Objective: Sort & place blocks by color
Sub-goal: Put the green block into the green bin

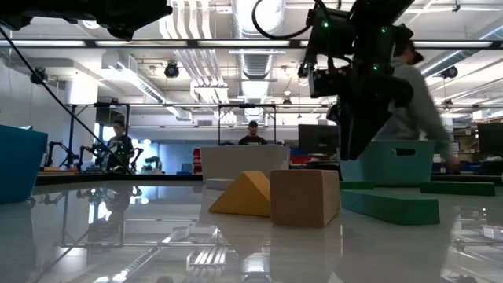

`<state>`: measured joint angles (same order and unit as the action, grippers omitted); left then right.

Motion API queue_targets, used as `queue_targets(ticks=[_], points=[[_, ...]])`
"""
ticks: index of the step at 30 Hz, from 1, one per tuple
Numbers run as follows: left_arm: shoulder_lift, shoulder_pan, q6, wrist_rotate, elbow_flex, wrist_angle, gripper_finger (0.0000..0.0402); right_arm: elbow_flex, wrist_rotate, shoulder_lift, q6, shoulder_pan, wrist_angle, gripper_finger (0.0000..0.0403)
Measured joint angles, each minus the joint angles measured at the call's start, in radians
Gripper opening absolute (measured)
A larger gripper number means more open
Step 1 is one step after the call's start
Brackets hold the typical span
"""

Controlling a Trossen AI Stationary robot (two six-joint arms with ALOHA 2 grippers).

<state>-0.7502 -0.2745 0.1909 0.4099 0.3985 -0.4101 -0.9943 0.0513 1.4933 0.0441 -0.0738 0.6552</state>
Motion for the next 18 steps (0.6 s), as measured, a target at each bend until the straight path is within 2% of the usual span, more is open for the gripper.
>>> queue_targets(ticks=[6, 12, 18], points=[[-0.016, 0.000, 0.000, 0.013, 0.000, -0.001, 0.0148, 0.059, 0.000, 0.000, 0.000, 0.000, -0.095, 0.0202], [-0.009, 0.000, 0.008, 0.018, 0.000, 0.000, 0.0148, 0.080, 0.000, 0.018, 0.000, 0.000, -0.165, 0.0205], [-0.008, 0.000, 0.009, 0.018, 0.000, -0.002, 0.0148, 0.062, 0.008, 0.121, 0.000, 0.015, -0.169, 0.0205]])
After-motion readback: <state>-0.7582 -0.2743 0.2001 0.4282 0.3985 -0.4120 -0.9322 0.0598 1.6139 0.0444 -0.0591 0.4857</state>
